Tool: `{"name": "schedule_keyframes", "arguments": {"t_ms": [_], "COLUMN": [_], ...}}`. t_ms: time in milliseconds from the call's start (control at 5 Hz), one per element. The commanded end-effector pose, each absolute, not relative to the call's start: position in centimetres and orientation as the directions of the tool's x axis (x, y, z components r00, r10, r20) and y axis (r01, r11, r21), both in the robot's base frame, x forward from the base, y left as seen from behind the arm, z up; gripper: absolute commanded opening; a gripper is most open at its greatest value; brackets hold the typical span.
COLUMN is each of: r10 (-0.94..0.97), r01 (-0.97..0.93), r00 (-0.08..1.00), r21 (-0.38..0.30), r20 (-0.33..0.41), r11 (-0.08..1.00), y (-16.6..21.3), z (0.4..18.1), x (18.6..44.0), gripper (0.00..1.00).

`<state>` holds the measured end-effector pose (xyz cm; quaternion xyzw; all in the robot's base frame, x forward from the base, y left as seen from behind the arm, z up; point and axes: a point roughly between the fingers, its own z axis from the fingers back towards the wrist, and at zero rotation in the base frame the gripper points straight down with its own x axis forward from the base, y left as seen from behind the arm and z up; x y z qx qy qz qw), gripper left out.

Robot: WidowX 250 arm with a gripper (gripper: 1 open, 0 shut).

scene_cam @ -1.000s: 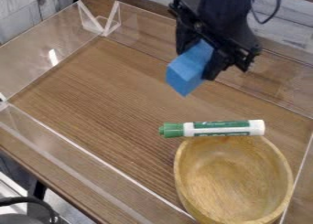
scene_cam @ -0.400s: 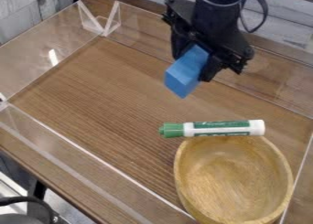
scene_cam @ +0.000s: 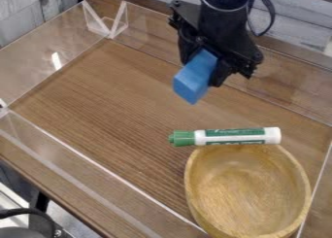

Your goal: Remove the blue block from inside the brown bowl and put it on the table

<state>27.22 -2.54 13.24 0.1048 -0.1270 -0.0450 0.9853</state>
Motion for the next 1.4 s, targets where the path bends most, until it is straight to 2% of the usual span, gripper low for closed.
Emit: {"name": "schedule_keyframes", "arguments": {"t_ms": [0, 600, 1200], "r10": [-0.101, -0.075, -0.071], "r01": [0.040, 0.008, 0.010], "r00": [0.953, 0.930, 0.899], "r21": [0.212, 0.185, 0.143], "r20": [0.286, 0.359, 0.432], "r11": [0.977, 0.983, 0.990], "y": [-2.8, -3.7, -4.1], "z": [13.6, 11.8, 9.9], "x": [28.8, 31.8, 33.0], "gripper": [0.00, 0.00, 0.00]}}
